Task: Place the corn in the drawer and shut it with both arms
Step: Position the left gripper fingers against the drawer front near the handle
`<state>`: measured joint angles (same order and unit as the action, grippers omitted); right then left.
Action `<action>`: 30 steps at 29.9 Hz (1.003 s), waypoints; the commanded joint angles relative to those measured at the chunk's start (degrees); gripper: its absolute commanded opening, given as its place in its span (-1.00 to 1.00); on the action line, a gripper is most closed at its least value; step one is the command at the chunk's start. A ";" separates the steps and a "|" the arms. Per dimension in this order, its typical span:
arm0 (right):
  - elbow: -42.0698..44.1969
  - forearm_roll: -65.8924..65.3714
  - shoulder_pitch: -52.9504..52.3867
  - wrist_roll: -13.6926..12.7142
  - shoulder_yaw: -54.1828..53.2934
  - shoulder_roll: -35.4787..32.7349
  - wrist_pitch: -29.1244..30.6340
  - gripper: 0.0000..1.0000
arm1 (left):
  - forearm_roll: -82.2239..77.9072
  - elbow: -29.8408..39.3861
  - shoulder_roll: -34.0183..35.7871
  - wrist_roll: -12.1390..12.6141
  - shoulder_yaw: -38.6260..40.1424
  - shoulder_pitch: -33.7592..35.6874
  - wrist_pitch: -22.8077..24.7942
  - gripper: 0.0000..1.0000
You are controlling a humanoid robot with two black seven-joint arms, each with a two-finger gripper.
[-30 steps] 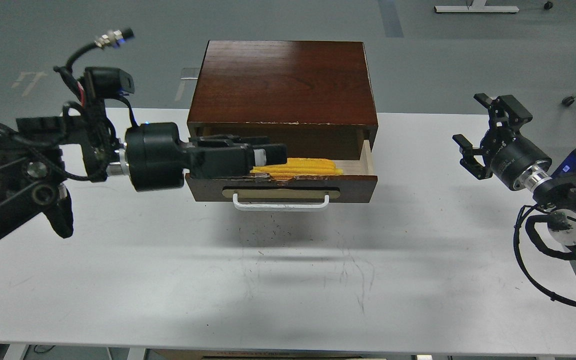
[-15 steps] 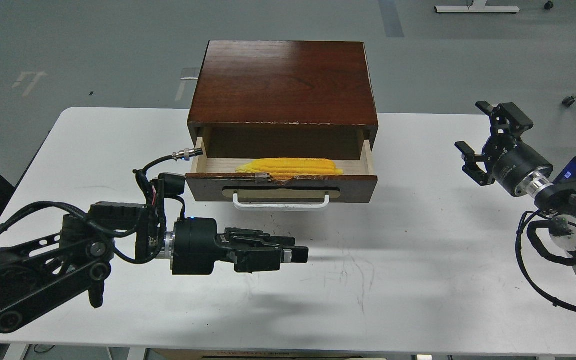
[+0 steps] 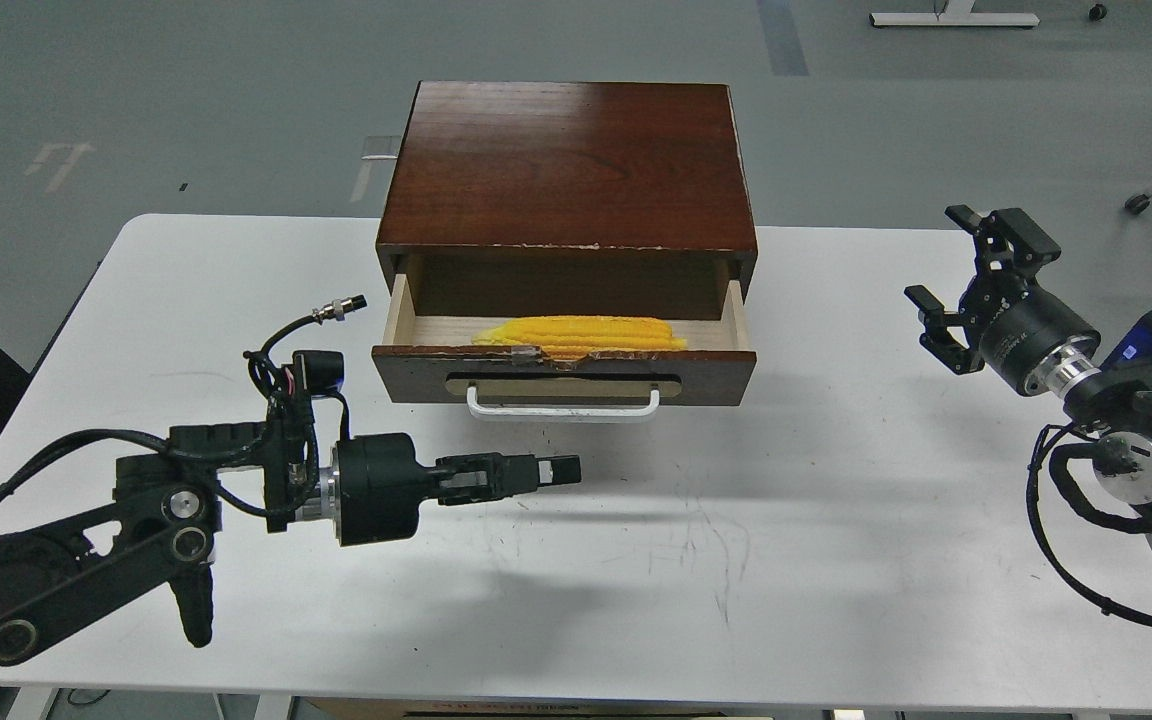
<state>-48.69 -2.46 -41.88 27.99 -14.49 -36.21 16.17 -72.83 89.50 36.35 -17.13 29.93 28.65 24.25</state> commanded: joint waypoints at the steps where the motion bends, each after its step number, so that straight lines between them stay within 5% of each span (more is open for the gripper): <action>1: 0.00 0.00 0.21 0.01 -0.02 0.00 0.00 0.99 | 1.90 -1.17 -0.14 1.75 0.05 0.00 -0.87 -1.00; 30: 0.00 0.00 0.57 0.01 -0.02 0.00 -0.09 0.99 | 4.02 -4.77 -2.16 1.92 1.28 0.00 -0.78 -1.00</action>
<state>-48.69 -2.46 -41.31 27.99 -14.51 -36.21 16.08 -68.81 84.66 34.22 -15.28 31.29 28.65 23.30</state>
